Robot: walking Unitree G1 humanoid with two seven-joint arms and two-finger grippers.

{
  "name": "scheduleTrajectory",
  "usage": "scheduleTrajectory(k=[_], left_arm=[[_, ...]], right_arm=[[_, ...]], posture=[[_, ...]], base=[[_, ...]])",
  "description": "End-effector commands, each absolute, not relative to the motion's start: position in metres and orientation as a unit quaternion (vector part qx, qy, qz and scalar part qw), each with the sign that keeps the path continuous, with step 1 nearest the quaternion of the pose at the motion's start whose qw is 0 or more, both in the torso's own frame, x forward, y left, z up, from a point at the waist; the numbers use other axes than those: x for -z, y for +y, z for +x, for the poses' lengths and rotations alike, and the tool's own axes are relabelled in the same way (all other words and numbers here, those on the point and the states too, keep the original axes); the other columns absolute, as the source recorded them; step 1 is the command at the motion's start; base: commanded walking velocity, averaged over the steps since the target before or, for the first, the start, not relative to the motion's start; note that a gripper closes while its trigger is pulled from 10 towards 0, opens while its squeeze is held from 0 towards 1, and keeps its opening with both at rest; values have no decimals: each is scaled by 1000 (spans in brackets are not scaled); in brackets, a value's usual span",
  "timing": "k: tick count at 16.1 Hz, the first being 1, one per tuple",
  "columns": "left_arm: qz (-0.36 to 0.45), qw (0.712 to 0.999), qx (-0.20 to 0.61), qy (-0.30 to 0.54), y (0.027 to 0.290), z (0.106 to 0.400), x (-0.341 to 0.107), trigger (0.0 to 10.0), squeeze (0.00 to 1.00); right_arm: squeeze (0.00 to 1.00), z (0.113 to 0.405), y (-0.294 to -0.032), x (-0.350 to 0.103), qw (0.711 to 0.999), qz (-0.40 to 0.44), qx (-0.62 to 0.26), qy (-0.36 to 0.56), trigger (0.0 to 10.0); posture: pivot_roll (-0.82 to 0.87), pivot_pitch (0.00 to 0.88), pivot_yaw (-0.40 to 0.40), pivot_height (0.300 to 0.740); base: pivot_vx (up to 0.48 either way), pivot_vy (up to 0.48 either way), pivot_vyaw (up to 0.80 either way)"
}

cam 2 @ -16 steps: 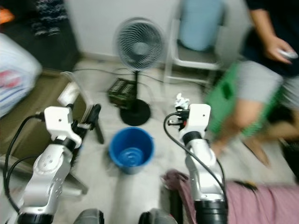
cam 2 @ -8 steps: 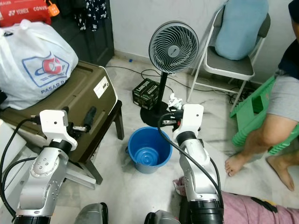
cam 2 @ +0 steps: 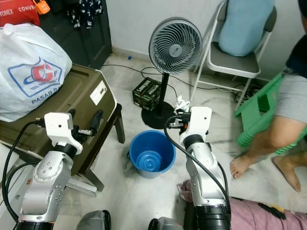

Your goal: Clean up the room

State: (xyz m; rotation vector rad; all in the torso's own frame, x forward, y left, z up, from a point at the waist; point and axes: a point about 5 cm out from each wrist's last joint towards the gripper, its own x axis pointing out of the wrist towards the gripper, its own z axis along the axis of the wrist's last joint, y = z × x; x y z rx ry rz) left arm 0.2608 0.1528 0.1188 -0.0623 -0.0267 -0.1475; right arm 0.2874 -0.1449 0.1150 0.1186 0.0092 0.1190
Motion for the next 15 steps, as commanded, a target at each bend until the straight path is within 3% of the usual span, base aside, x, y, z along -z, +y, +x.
scheduleTrajectory(k=[1,14,15], left_arm=[[-31,996,82,-19,151,261,-122,10000,0],[-29,996,81,-20,151,260,-122,10000,0],[-29,996,82,-19,151,260,-122,10000,0]], right_arm=[[0,288,-148,-115,997,57,-53,6,10000],[0,288,-144,-118,997,52,-60,1,10000],[0,288,-144,-118,997,52,-62,1,10000]], posture=[[23,101,-82,740],[25,101,-82,740],[26,101,-82,740]], base=[[292,0,0],[292,0,0],[292,0,800]])
